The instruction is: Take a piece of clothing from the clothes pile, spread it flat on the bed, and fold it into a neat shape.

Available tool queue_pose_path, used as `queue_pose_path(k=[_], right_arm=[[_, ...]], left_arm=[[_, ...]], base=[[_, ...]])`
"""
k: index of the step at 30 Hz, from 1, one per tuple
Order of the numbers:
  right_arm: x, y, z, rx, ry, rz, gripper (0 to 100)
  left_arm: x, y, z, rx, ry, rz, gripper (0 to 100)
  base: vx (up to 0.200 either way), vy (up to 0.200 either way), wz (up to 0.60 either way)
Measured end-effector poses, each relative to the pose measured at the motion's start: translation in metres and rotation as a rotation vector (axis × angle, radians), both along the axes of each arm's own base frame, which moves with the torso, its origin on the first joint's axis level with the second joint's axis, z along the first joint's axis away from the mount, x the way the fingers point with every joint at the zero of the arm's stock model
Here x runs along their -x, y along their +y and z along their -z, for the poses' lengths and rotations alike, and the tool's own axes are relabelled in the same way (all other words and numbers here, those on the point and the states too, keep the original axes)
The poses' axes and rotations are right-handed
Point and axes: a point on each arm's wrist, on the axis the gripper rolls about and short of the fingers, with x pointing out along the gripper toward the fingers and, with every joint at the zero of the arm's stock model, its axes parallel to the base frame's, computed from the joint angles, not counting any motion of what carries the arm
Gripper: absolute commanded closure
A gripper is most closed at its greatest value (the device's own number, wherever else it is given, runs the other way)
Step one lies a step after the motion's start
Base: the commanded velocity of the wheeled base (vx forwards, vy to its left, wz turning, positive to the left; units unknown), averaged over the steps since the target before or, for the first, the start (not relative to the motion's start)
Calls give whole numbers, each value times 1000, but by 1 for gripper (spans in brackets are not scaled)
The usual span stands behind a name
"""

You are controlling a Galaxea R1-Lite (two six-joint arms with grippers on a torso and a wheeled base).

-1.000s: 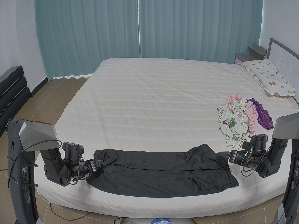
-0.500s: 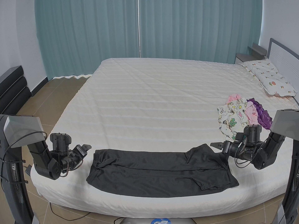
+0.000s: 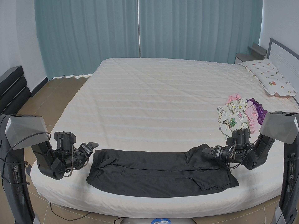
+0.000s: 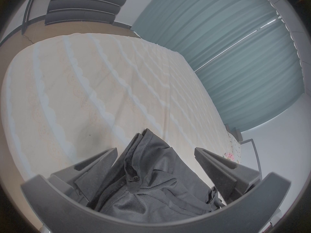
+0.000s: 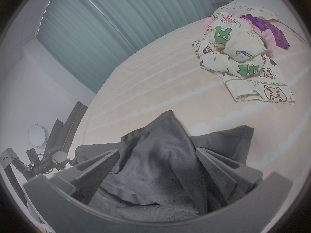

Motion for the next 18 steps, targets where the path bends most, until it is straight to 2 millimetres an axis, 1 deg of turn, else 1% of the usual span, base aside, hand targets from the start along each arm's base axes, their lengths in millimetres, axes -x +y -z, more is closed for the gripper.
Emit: queue_pose_path(k=[7,8,18], right_arm=[[0,0,5,11,11,-1,0],[1,0,6,14,13,1,100],[3,-1,8,35,13,26,100]], left_arm=[[1,0,2,-2,6,2,0],[1,0,2,-2,6,1,0],[2,0,3,-4,10,3,0]], base=[[0,0,0],[0,0,0],[0,0,0]])
